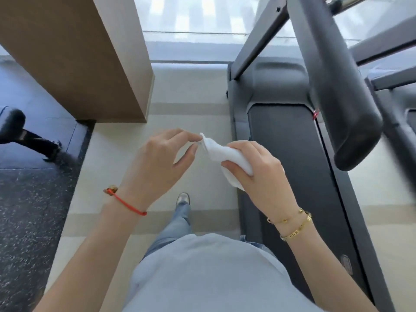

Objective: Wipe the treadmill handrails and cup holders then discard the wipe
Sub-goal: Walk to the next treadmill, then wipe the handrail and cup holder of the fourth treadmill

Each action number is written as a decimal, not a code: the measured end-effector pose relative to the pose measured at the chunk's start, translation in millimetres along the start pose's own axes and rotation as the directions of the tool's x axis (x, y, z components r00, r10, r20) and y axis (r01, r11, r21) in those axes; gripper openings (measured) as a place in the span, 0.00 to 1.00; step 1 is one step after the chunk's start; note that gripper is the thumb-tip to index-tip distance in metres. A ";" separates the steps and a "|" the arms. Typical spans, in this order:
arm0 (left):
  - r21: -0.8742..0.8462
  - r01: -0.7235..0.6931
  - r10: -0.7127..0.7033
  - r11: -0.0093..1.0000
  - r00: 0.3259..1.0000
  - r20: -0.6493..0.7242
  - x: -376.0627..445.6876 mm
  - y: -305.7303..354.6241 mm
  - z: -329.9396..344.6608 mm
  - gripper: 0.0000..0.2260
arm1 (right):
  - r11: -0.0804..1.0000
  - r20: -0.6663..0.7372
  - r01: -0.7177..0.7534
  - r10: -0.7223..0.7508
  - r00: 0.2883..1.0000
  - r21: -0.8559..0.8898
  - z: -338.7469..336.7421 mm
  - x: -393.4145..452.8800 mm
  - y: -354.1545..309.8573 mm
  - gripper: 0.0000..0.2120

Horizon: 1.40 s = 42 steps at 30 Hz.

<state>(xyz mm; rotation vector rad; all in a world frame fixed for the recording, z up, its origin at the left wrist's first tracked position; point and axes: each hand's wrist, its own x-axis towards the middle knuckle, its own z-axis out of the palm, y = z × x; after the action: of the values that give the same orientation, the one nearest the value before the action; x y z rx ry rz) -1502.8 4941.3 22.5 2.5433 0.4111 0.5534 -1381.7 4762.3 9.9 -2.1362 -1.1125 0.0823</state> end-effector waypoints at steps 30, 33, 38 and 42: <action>-0.415 -0.731 0.832 0.542 0.535 0.145 334.3 44.4 93.1 0.11 | 0.587 -0.806 -0.684 0.087 0.585 -0.433 -103.4 121.1 32.4 0.16; -0.424 -0.740 0.847 0.522 0.510 0.152 347.9 60.4 109.4 0.11 | 0.564 -0.764 -0.752 0.300 0.572 -0.341 -105.8 120.9 59.6 0.17; -0.416 -0.750 0.855 0.514 0.487 0.179 369.2 71.1 131.6 0.12 | 0.387 -0.669 -0.825 0.487 0.562 -0.411 -83.6 118.7 89.8 0.24; -0.417 -0.745 0.852 0.521 0.484 0.201 390.3 73.1 144.6 0.13 | 0.328 -0.688 -0.846 0.492 0.533 -0.421 -92.5 132.2 103.4 0.24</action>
<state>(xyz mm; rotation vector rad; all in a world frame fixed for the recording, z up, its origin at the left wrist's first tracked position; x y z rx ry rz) -1083.5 4971.8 65.5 2.3384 -1.0399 0.3488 -1194.0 4768.9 48.2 -3.0030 0.2590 -0.5450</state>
